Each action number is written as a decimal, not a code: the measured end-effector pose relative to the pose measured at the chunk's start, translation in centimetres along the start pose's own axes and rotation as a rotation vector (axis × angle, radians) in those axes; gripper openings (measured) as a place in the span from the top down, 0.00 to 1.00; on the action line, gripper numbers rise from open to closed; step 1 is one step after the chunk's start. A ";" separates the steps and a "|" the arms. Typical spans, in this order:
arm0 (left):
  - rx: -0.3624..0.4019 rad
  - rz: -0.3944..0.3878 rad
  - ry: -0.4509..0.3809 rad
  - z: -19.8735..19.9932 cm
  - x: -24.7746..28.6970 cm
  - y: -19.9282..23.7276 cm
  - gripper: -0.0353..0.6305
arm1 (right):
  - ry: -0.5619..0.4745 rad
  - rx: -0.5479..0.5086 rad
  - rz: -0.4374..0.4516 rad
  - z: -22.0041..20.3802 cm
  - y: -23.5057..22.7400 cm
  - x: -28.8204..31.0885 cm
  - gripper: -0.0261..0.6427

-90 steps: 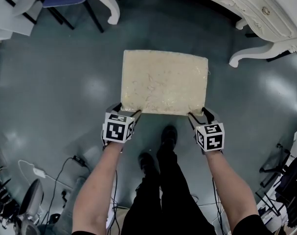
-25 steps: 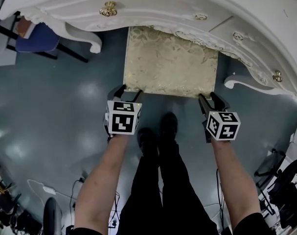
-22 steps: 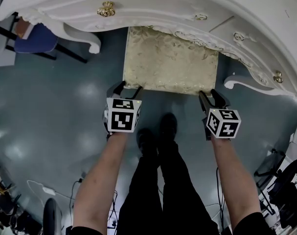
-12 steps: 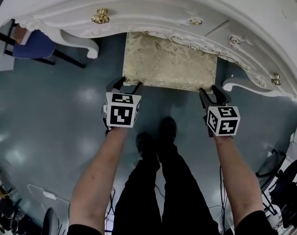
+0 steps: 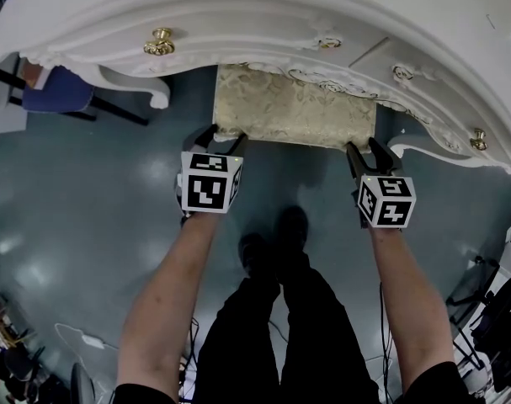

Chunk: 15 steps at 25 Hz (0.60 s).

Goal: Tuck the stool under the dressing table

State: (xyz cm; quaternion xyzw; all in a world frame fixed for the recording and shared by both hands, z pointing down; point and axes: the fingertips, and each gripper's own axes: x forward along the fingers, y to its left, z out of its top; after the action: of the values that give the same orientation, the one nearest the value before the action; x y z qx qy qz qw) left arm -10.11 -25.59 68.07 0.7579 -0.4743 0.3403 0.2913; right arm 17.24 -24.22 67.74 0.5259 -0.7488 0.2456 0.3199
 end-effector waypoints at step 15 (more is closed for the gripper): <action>0.038 -0.065 -0.046 2.6 1.3 1.2 0.53 | 0.009 -0.003 -0.070 0.5 -0.7 1.1 0.81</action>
State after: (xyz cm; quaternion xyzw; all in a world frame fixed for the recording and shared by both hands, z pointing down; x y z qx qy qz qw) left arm -10.15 -28.71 67.74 0.7858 -0.4496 0.3222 0.2767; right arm 17.54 -25.52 68.21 0.5502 -0.7290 0.2353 0.3323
